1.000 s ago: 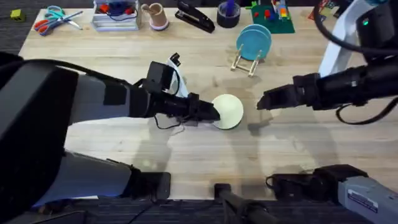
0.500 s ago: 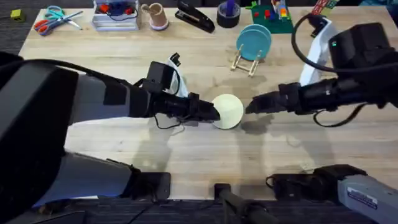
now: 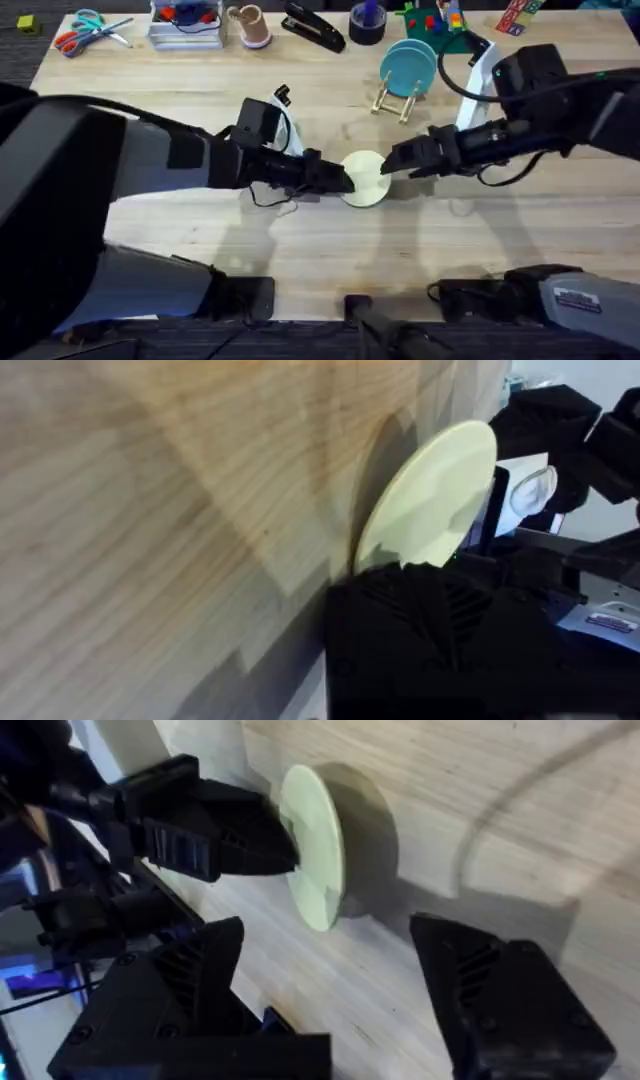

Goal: Pick up the plates from the table one by one and place each into a slot on the dish rack.

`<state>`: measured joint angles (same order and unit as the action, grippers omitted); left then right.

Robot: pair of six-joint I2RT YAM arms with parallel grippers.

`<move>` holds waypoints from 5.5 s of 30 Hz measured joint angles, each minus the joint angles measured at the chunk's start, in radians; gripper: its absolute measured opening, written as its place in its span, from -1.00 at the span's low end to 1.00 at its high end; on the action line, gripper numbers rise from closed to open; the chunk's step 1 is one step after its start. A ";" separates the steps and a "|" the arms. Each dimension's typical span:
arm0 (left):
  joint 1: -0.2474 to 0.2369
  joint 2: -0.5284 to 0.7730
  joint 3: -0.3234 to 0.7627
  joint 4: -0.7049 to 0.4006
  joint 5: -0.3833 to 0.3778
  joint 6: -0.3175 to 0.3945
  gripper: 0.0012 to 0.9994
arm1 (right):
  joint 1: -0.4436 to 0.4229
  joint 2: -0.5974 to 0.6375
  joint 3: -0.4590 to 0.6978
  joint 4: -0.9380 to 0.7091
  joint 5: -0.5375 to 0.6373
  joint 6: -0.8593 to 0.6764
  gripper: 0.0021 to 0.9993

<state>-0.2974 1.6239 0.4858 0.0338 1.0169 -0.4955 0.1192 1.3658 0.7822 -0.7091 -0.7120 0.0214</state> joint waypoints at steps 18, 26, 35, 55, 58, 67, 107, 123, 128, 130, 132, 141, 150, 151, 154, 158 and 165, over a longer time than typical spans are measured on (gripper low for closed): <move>-0.003 0.000 0.002 0.000 -0.007 -0.012 -0.92 | 0.040 0.119 0.000 0.094 -0.045 -0.003 0.82; -0.003 0.000 0.002 0.000 -0.008 -0.013 -0.92 | 0.084 0.175 0.000 0.164 -0.048 -0.003 0.43; -0.003 0.000 0.002 0.000 -0.008 -0.013 -0.92 | 0.084 0.212 0.000 0.229 -0.052 0.017 -0.04; -0.003 0.000 0.002 0.000 -0.008 -0.013 -0.92 | 0.120 0.223 0.000 0.253 -0.078 0.054 -0.94; -0.003 0.000 0.002 0.000 -0.008 -0.013 -0.92 | 0.120 0.223 0.000 0.253 -0.080 0.054 -0.95; -0.005 -0.001 0.022 -0.038 -0.015 -0.014 -0.92 | 0.124 0.220 0.037 0.174 -0.064 0.054 -0.95; -0.010 -0.382 0.724 -1.019 -0.771 0.451 -0.92 | 0.134 -0.007 0.779 -0.467 0.461 -0.137 -0.94; -0.010 -0.382 0.886 -1.089 -0.884 0.578 -0.20 | 0.133 -0.007 0.938 -0.548 0.601 -0.392 -0.95; -0.010 -0.382 0.886 -1.089 -0.887 0.580 0.97 | 0.133 -0.003 0.939 -0.548 0.612 -0.480 -0.94; -0.010 -0.382 0.886 -1.090 -0.887 0.582 0.99 | 0.133 -0.003 0.939 -0.545 0.615 -0.521 -0.94; -0.010 -0.382 0.886 -1.089 -0.887 0.582 0.99 | 0.133 -0.003 0.939 -0.519 0.616 -0.564 -0.95; -0.010 -0.382 0.886 -1.090 -0.887 0.582 0.99 | 0.133 0.031 0.941 -0.356 0.616 -0.699 -0.95; -0.010 -0.382 0.886 -1.089 -0.887 0.582 0.99 | 0.132 0.134 0.941 -0.237 0.619 -0.805 -0.95; -0.010 -0.382 0.886 -1.089 -0.887 0.582 0.99 | 0.131 0.142 0.941 -0.230 0.619 -0.810 -0.95; -0.010 -0.382 0.886 -1.090 -0.887 0.582 0.99 | 0.121 0.159 0.941 -0.225 0.619 -0.820 -0.95; -0.010 -0.382 0.886 -1.089 -0.887 0.582 0.99 | 0.109 0.174 0.941 -0.225 0.619 -0.830 -0.95; -0.010 -0.382 0.886 -1.089 -0.887 0.582 0.99 | 0.109 0.179 0.941 -0.222 0.619 -0.834 -0.95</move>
<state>-0.3073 1.2423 1.3720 -1.0557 0.1298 0.0868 0.2279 1.5448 1.7233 -0.9306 -0.0933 -0.8127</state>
